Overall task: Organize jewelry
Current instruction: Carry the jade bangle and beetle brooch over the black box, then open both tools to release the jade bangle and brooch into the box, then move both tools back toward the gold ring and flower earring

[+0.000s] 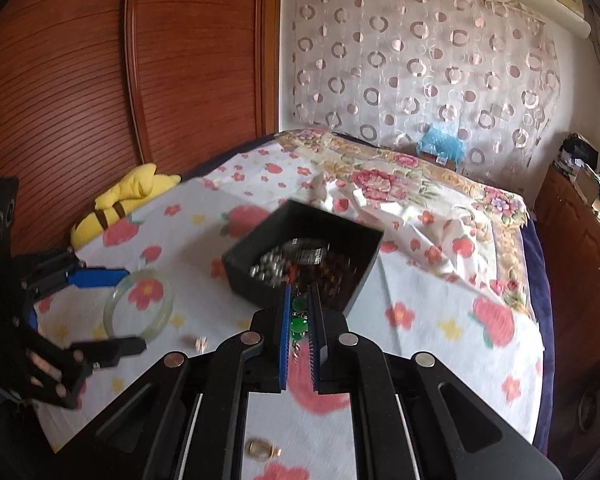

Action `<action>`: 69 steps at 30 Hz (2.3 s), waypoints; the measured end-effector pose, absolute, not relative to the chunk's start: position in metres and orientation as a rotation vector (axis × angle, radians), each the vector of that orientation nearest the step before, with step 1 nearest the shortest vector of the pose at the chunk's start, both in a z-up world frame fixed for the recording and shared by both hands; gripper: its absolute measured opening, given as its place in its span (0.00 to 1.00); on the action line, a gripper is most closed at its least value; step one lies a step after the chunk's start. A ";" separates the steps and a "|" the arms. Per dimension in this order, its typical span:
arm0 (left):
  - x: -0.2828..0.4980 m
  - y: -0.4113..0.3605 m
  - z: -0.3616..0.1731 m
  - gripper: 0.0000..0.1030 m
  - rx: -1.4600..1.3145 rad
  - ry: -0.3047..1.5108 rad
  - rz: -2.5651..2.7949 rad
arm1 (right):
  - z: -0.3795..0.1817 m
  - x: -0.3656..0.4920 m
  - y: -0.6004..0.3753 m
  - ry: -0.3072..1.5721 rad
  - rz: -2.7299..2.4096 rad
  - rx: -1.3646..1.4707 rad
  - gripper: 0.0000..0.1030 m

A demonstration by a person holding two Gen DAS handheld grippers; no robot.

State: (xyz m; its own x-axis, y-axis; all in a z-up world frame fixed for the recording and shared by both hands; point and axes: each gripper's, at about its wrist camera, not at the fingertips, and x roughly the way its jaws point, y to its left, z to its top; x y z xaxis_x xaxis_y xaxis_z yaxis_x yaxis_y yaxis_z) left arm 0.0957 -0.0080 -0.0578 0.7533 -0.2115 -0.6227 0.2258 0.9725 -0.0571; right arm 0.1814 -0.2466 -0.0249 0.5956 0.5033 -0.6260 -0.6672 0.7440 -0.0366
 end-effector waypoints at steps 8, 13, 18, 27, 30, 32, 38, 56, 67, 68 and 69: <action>0.124 -0.007 -0.048 0.67 0.042 0.666 -0.223 | -0.016 0.217 -0.233 0.632 0.667 -0.258 0.09; 0.141 -0.009 -0.045 0.67 0.056 0.665 -0.217 | -0.023 0.235 -0.233 0.659 0.659 -0.218 0.09; 0.156 -0.014 -0.041 0.67 0.063 0.662 -0.214 | -0.030 0.252 -0.232 0.684 0.662 -0.184 0.09; 0.178 -0.022 -0.040 0.67 0.089 0.677 -0.202 | -0.037 0.263 -0.237 0.694 0.659 -0.165 0.24; 0.184 -0.024 -0.039 0.67 0.099 0.680 -0.202 | -0.037 0.265 -0.244 0.689 0.657 -0.151 0.24; 0.188 -0.026 -0.040 0.67 0.105 0.682 -0.203 | -0.038 0.263 -0.249 0.692 0.653 -0.150 0.24; 0.214 -0.039 -0.047 0.67 0.130 0.709 -0.201 | -0.045 0.256 -0.273 0.703 0.620 -0.141 0.32; 0.248 -0.054 -0.069 0.68 0.157 0.767 -0.166 | -0.054 0.227 -0.313 0.697 0.611 -0.140 0.33; 0.197 -0.055 -0.044 0.74 0.158 0.697 -0.216 | -0.067 0.178 -0.311 0.691 0.640 -0.139 0.33; 0.193 -0.055 -0.043 0.74 0.159 0.694 -0.222 | -0.070 0.173 -0.310 0.695 0.646 -0.144 0.35; 0.188 -0.055 -0.042 0.74 0.156 0.692 -0.229 | -0.073 0.169 -0.308 0.702 0.650 -0.149 0.39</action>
State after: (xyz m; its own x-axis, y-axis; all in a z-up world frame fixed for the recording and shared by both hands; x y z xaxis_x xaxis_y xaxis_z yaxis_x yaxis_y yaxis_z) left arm 0.1884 -0.0549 -0.0423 0.7461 -0.1566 -0.6471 0.2600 0.9633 0.0666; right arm 0.1690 -0.3077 -0.0729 0.5772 0.5046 -0.6420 -0.6016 0.7944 0.0836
